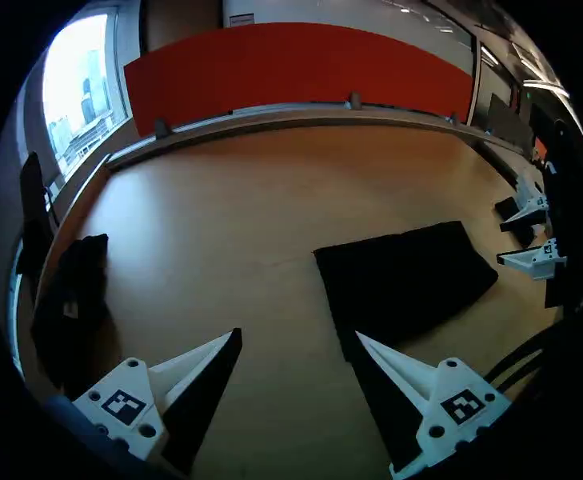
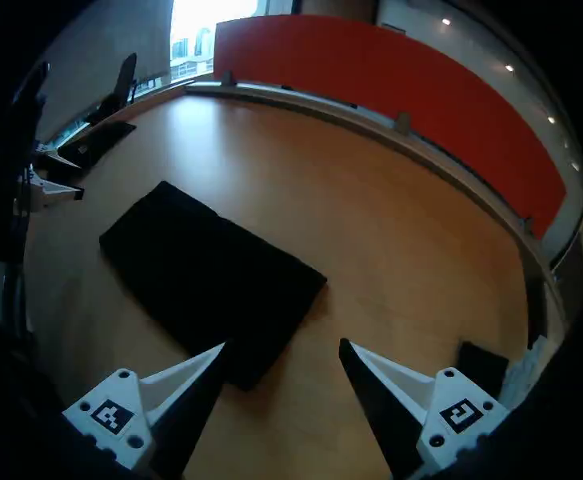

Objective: Fold towel

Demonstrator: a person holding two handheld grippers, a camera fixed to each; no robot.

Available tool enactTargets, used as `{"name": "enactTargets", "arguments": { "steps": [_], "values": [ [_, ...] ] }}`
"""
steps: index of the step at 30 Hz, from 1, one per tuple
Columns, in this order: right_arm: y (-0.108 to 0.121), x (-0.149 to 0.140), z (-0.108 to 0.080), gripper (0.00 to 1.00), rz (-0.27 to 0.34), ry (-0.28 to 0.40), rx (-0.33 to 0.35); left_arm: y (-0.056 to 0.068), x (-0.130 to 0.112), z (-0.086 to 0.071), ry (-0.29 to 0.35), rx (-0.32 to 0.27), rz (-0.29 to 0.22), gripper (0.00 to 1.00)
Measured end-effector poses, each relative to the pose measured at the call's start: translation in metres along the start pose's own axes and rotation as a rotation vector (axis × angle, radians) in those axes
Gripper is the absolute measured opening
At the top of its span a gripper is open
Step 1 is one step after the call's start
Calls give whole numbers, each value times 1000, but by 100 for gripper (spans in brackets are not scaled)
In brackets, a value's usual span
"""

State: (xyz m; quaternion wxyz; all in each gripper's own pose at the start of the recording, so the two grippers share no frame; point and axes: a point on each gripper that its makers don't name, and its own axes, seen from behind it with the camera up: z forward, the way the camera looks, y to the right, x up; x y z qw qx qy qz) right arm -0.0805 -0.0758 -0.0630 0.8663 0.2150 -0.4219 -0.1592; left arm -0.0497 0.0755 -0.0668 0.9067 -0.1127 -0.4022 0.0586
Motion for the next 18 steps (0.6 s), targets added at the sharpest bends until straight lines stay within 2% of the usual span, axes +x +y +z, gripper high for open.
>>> {"name": "enactTargets", "arguments": {
  "steps": [9,18],
  "values": [
    [-7,2,0,100,-23,-2,27,-9,-13,-16,-3,30,-44,94],
    [-18,5,2,100,-77,-11,66,-22,-32,-37,-11,68,-96,94]
  ]
}}
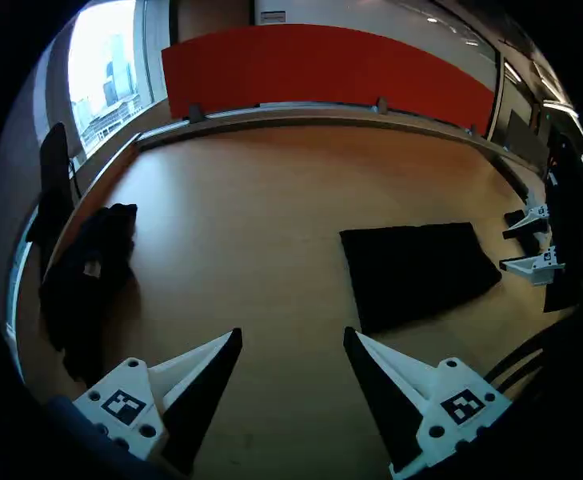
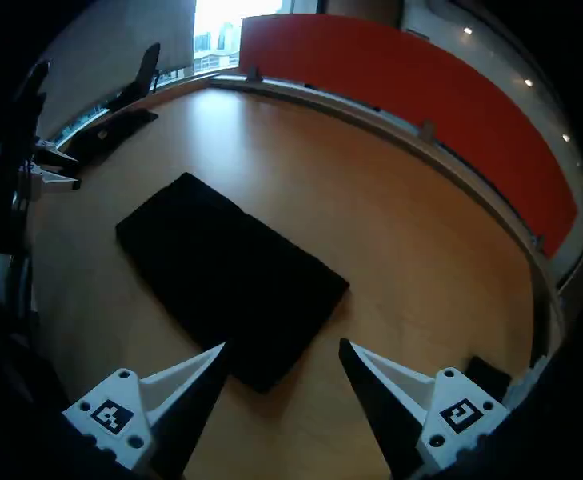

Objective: Fold towel

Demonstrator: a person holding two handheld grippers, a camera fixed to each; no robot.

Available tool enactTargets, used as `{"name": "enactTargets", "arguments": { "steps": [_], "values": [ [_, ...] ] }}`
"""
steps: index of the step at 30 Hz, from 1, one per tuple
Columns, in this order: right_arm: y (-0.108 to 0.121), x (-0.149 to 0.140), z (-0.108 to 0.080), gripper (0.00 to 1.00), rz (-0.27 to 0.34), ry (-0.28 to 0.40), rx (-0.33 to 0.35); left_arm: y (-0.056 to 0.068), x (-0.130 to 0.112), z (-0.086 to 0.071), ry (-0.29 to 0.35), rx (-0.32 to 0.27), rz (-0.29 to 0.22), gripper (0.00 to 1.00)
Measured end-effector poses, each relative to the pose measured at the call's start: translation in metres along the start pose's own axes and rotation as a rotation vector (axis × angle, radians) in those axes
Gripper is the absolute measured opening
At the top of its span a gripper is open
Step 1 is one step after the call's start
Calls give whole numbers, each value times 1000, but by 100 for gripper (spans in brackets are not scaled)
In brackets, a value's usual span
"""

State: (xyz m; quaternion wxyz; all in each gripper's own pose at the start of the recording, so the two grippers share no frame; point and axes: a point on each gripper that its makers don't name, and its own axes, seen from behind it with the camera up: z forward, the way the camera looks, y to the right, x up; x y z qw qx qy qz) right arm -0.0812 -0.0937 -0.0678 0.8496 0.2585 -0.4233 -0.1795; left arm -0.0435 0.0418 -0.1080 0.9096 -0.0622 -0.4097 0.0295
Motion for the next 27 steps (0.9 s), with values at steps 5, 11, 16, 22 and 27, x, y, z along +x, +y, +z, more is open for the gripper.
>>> {"name": "enactTargets", "arguments": {
  "steps": [5,11,16,22,27],
  "values": [
    [-6,-2,2,99,-21,-13,20,-8,-9,-9,-7,15,-20,94],
    [-13,-16,4,90,-30,-48,51,-12,-19,-17,-14,21,-40,94],
    [-22,-30,5,76,-17,-81,101,-13,-26,-22,-23,20,-61,94],
    [-26,-43,4,61,-5,-107,132,-16,-32,-25,-29,28,-74,94],
    [-25,-49,4,53,-5,-117,140,-20,-34,-27,-32,36,-76,94]
  ]
}}
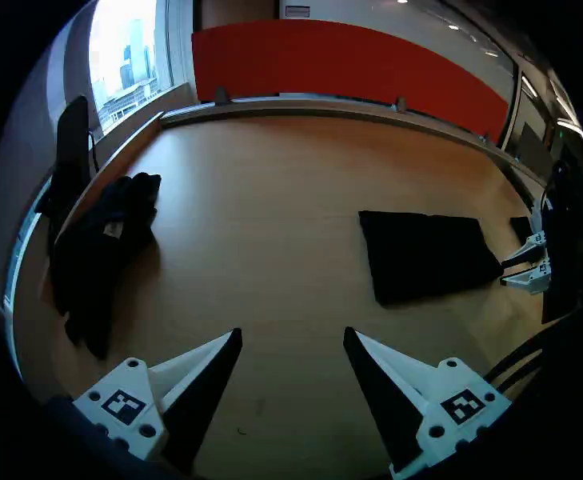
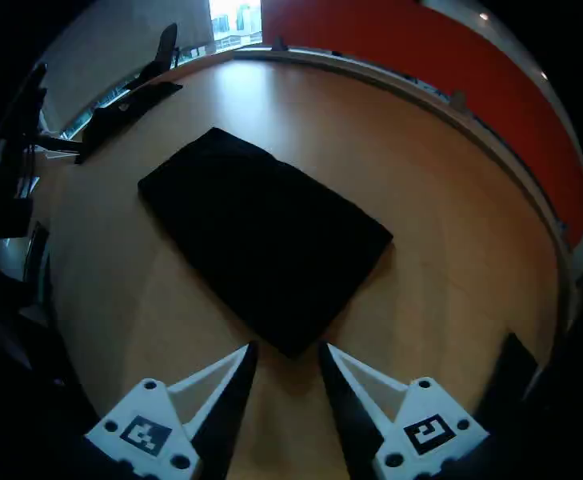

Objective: Fold towel

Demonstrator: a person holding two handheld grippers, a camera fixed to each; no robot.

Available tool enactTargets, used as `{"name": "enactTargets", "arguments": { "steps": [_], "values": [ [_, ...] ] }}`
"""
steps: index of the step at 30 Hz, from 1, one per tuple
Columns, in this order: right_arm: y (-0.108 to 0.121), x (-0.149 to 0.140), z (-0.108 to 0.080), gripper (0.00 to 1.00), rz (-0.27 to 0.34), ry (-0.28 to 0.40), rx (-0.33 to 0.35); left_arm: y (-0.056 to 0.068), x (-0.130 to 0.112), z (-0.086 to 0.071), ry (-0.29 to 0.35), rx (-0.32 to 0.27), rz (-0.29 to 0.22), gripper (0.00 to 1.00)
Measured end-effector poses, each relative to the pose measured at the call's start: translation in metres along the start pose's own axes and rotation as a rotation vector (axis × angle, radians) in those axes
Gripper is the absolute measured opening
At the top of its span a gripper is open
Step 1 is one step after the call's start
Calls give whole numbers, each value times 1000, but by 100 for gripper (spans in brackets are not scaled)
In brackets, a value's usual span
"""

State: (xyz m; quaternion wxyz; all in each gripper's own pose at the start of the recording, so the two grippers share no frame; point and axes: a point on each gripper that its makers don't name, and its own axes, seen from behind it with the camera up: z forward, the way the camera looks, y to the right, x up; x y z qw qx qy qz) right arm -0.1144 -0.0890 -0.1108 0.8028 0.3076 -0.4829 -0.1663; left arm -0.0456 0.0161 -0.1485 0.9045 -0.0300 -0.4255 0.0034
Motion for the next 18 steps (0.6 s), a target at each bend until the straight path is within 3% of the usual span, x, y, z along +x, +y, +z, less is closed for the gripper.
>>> {"name": "enactTargets", "arguments": {
  "steps": [5,18],
  "values": [
    [1,-3,1,39,-5,-5,9,-2,-1,-1,-1,3,-2,94],
    [3,-5,3,19,-20,-8,24,-2,-7,-1,-10,8,0,94]
  ]
}}
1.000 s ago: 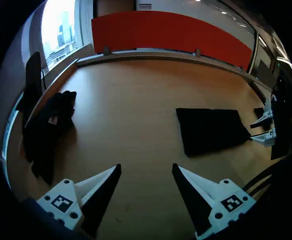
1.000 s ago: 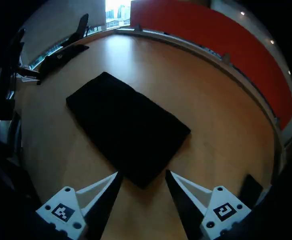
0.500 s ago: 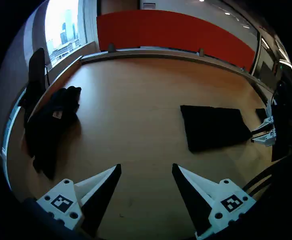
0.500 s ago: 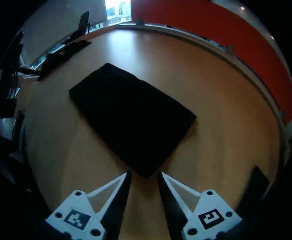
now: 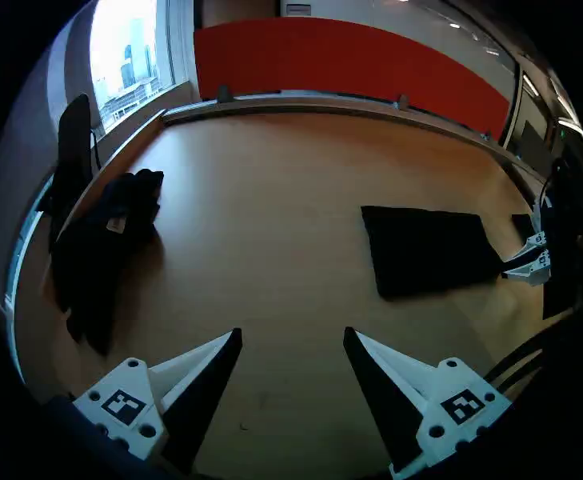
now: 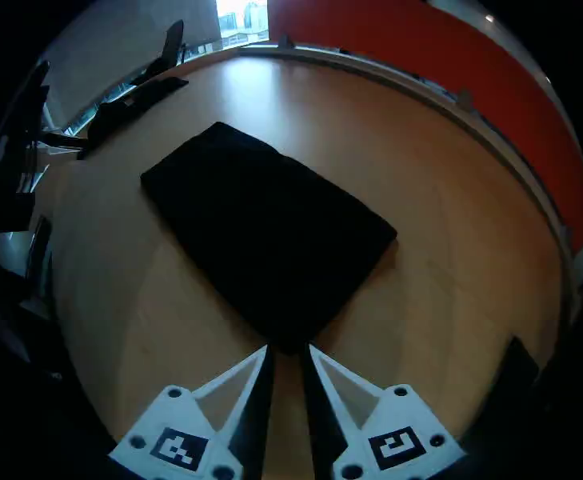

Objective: Fold towel

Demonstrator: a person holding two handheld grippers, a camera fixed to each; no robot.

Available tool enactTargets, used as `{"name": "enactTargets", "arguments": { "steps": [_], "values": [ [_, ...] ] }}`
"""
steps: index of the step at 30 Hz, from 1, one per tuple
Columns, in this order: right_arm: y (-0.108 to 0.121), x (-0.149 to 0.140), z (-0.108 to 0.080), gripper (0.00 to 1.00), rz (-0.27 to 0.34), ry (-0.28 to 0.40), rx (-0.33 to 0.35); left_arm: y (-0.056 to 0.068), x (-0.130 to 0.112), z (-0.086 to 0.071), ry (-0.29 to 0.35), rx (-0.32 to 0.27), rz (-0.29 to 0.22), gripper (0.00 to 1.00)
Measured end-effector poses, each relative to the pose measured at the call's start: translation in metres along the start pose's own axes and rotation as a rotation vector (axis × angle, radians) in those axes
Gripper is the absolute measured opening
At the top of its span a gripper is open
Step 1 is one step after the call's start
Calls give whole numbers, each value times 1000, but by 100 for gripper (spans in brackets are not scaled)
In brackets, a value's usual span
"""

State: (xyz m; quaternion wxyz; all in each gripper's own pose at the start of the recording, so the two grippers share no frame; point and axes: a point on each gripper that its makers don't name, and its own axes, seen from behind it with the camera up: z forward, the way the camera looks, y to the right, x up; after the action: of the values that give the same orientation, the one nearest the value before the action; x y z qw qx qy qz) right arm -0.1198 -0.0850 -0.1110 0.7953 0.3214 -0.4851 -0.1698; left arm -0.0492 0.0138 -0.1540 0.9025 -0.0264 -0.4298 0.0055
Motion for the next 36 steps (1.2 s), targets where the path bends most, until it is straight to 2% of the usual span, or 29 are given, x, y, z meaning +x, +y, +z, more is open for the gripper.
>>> {"name": "enactTargets", "arguments": {
  "steps": [5,15,27,36],
  "values": [
    [2,1,1,6,2,0,-3,0,0,0,0,1,-2,94],
    [7,19,-12,5,-19,29,-29,-2,1,0,1,3,-6,94],
    [19,66,-45,5,-77,115,-85,-3,5,-1,12,6,-5,94],
    [28,87,-69,5,-119,153,-130,-5,6,-4,16,10,-8,94]
  ]
}}
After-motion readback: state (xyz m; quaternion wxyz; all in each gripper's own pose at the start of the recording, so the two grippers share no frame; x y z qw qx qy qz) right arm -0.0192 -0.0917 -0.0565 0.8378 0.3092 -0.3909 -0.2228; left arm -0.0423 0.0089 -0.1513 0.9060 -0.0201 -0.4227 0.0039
